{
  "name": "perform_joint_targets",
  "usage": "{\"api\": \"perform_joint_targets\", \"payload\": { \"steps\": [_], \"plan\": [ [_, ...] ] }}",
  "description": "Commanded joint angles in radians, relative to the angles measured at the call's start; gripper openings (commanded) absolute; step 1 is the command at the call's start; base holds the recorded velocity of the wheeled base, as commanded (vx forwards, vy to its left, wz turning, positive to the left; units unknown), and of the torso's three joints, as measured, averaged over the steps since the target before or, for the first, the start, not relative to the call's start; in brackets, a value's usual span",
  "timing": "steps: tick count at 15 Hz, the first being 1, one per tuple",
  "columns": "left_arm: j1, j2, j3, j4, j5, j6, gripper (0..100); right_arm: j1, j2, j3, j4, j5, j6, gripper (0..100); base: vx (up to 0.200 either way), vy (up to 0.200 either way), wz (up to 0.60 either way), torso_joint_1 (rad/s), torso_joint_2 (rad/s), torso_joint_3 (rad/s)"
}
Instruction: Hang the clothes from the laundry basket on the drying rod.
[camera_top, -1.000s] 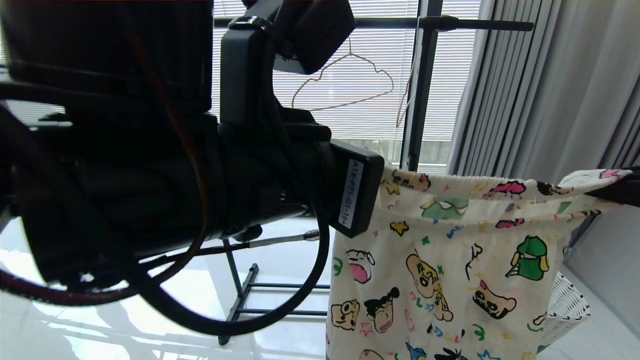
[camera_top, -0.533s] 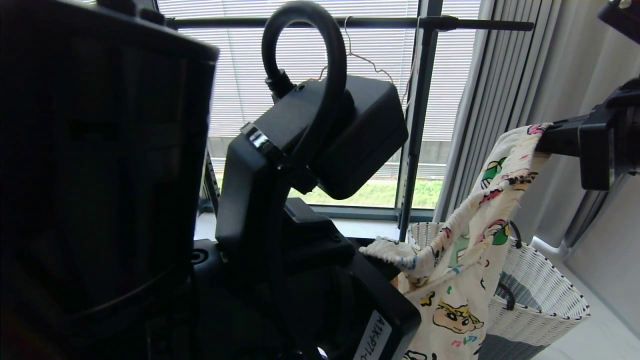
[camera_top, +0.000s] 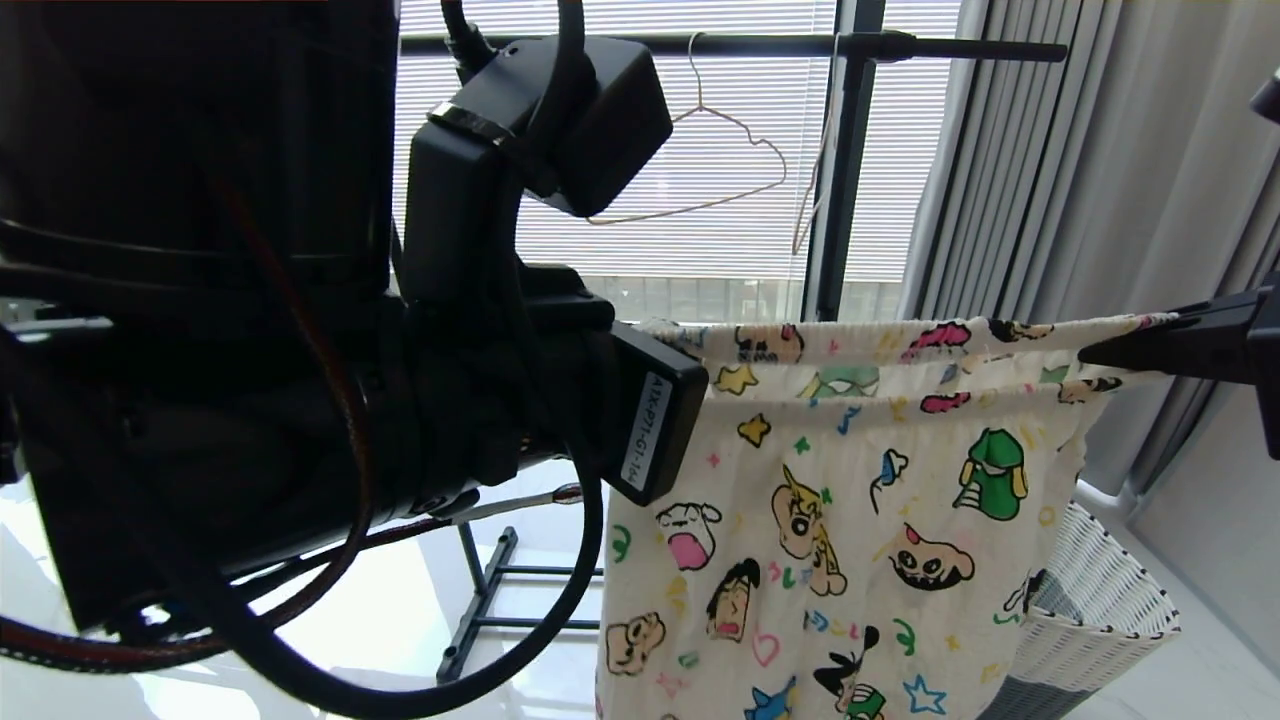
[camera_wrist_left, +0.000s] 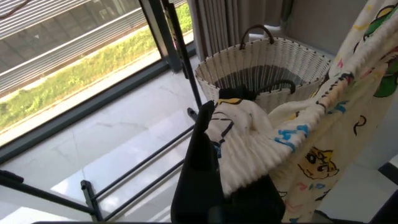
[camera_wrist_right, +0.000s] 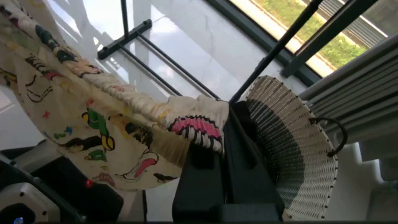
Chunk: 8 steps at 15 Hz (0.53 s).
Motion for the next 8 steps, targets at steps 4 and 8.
{"api": "perform_joint_targets", "payload": {
  "steps": [4, 8],
  "plan": [
    [0.007, 0.021, -0.017, 0.001, 0.001, 0.000, 0, 0.003, -0.021, 0.004, 0.002, -0.002, -0.001, 0, 0.000, 0.000, 0.00, 0.000, 0.00, 0.000],
    [0.011, 0.019, -0.014, 0.001, 0.003, 0.002, 0, 0.003, -0.036, 0.030, 0.005, -0.001, 0.001, 100, 0.000, 0.000, 0.00, 0.000, 0.00, 0.000]
  ]
}}
